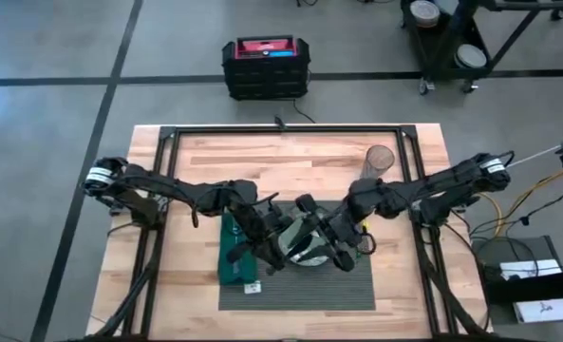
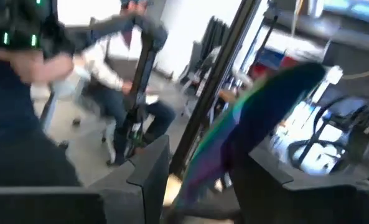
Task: Set table place
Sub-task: Put the iridescent blue knife on the gray place mat
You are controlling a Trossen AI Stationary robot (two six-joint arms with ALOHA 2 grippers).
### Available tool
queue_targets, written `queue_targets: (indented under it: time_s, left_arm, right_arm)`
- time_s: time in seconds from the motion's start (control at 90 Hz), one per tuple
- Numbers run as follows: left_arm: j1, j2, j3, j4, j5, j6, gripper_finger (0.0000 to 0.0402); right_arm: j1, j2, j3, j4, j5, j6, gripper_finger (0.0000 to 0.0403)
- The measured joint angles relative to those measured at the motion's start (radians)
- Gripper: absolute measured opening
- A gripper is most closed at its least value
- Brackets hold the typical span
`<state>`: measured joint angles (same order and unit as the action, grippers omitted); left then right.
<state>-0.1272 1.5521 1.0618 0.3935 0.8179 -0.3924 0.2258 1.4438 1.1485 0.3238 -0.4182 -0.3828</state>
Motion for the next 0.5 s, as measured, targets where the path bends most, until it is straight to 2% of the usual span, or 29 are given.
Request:
queue_targets:
  time_s: [0.433, 0.5]
  left_arm:
    - [0.0, 0.0, 0.0, 0.0, 0.017, -0.01, 0.0]
    - [0.001, 0.0, 0.0, 0.0, 0.019, -0.009, 0.0]
  right_arm:
    - [-0.004, -0.009, 0.005, -0.018, -0.018, -0.026, 0.0061]
    - [-0.004, -0.009, 0.005, -0.02, -0.019, -0.03, 0.0059]
